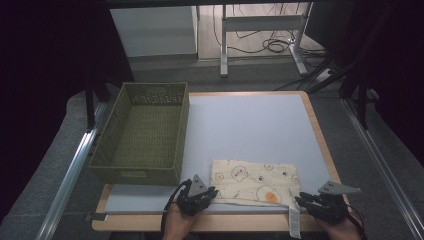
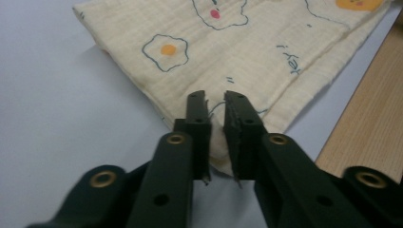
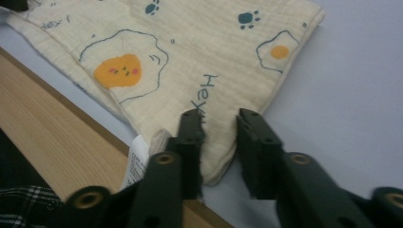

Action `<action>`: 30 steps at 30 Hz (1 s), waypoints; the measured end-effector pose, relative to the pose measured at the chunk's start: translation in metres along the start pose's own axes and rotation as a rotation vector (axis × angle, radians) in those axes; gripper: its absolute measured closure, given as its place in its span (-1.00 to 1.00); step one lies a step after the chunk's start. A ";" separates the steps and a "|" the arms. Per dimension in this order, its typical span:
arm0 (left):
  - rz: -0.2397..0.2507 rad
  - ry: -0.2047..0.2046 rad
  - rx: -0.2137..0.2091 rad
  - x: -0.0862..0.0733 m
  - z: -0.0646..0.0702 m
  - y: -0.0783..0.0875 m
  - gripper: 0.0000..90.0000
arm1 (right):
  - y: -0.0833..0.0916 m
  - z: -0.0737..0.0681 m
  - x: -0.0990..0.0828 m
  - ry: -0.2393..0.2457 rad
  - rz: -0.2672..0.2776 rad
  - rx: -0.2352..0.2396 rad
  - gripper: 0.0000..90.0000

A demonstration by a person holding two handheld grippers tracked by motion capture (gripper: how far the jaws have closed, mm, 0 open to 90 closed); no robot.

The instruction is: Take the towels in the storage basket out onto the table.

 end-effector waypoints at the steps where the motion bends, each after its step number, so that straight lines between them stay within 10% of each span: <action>1: 0.003 0.000 -0.001 0.000 0.000 0.000 0.98 | 0.000 0.000 0.001 0.004 -0.001 0.000 0.78; 12: 0.050 0.008 -0.016 0.009 0.001 0.022 1.00 | 0.004 -0.002 0.008 0.013 0.017 0.003 0.88; 20: -0.003 0.019 -0.060 -0.006 0.010 0.012 0.99 | 0.003 0.001 0.005 0.012 -0.003 -0.004 0.86; 30: 0.011 -0.003 0.056 0.024 -0.017 0.011 0.23 | 0.016 0.005 0.015 0.005 0.054 -0.032 0.47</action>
Point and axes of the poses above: each handheld gripper's, and its own axes: y roughly backward along the jaws, x roughly out of its top, z roughly to its right, the point moved 6 cm from there along -y, roughly forward along the jaws, and after that the axes turned 13 degrees about -y, right-handed, at the moved point
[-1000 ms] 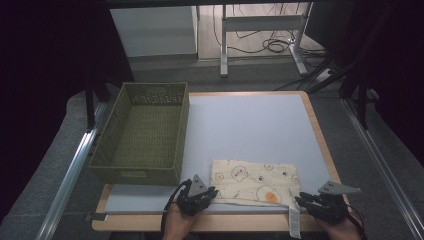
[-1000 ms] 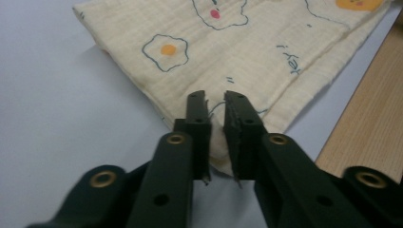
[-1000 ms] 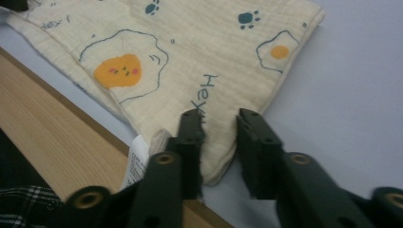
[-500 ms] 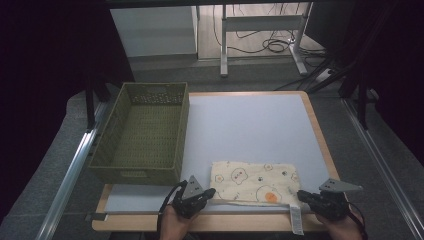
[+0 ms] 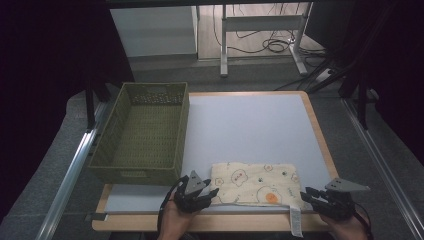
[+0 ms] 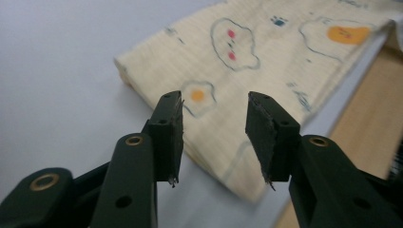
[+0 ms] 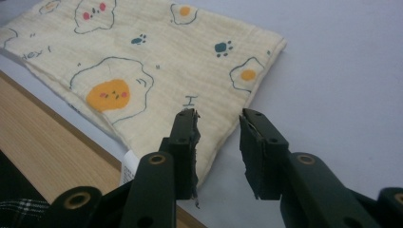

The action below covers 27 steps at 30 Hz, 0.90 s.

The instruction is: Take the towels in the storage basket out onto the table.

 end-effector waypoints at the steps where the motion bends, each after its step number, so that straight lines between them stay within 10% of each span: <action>1: -0.007 0.002 0.008 0.002 -0.004 -0.005 0.22 | -0.001 0.000 0.000 0.000 0.002 0.000 0.45; 18: -0.104 0.106 0.149 0.011 -0.057 -0.058 0.18 | -0.061 0.025 0.049 -0.039 0.032 -0.110 0.43; 24: -0.107 0.115 0.104 0.006 -0.056 -0.069 0.21 | -0.074 0.028 0.047 -0.040 0.001 -0.113 0.46; 27: -0.084 0.120 0.029 0.007 -0.051 -0.070 0.58 | -0.075 0.024 0.047 -0.049 -0.014 -0.070 0.84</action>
Point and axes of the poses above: each handheld gripper's, and its own axes: y roughly backward along the jaws, x roughly out of its top, z roughly to its right, the point moved 6 cm from there along -y, roughly forward along the jaws, and after that the axes turned 13 degrees about -y, right-handed, at the moved point
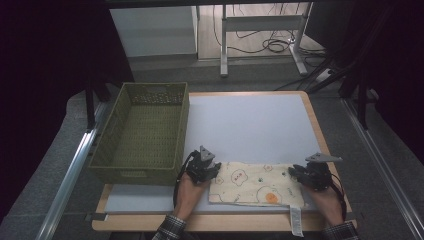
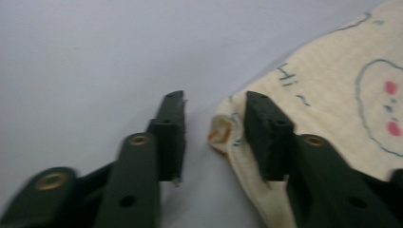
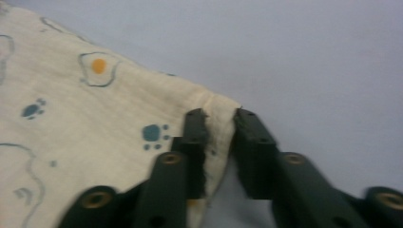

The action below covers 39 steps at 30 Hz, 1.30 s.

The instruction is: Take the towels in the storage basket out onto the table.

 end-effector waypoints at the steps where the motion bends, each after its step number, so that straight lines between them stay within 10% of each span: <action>1: -0.003 -0.005 -0.007 0.000 0.001 0.001 0.77 | 0.000 -0.001 0.000 -0.001 -0.007 0.006 0.92; 16: 0.041 -0.012 -0.015 -0.003 0.015 0.016 0.89 | -0.027 0.012 0.052 0.054 0.002 -0.074 0.95; 28: 0.035 0.037 0.010 0.000 -0.001 0.016 0.55 | 0.005 0.008 0.046 0.034 0.039 -0.021 0.55; 39: 0.010 0.049 -0.006 -0.007 -0.004 0.006 0.48 | 0.010 -0.037 0.009 0.107 -0.033 0.096 0.41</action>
Point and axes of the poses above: each handheld gripper's, and its own axes: y roughly backward along the jaws, x roughly out of its top, z roughly to its right, the point moved 6 cm from there along -y, roughly forward along the jaws, and after that the axes turned 13 degrees about -y, right-handed, at the moved point
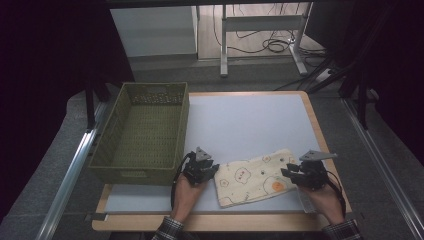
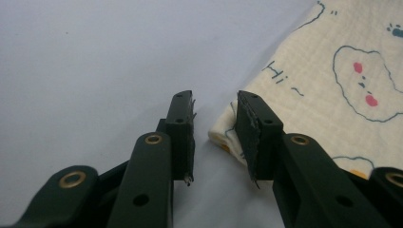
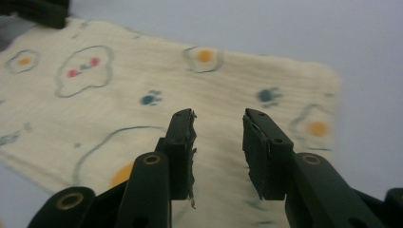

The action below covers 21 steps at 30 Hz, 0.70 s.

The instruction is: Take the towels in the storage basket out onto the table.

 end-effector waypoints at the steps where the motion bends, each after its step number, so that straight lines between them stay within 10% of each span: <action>1: -0.001 -0.001 -0.002 0.000 0.000 0.000 0.48 | -0.002 -0.006 -0.002 0.005 -0.006 0.016 0.40; 21: -0.004 -0.009 0.005 -0.001 0.000 -0.001 0.48 | -0.047 -0.145 -0.024 0.222 -0.132 0.299 0.38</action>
Point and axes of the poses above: each handheld gripper's, and its own axes: y roughly backward along the jaws, x roughly out of its top, z roughly to its right, the point moved 6 cm from there along -y, roughly forward along the jaws, and after that the axes turned 13 degrees about -y, right-handed, at the moved point
